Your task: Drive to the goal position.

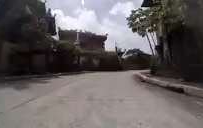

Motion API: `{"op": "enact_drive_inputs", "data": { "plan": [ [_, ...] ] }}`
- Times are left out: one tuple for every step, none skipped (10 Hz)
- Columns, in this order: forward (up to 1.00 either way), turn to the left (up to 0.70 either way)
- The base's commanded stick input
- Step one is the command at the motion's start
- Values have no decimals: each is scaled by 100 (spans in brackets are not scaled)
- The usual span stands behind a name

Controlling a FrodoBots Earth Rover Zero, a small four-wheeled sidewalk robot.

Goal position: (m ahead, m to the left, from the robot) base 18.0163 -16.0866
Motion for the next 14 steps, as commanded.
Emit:
{"op": "enact_drive_inputs", "data": {
  "plan": [
    [50, -35],
    [50, -49],
    [50, -49],
    [50, -49],
    [50, -49],
    [50, -49],
    [50, -49],
    [50, -49],
    [50, -27],
    [50, -4],
    [50, 1],
    [50, 1],
    [50, 1],
    [50, 1]
  ]
}}
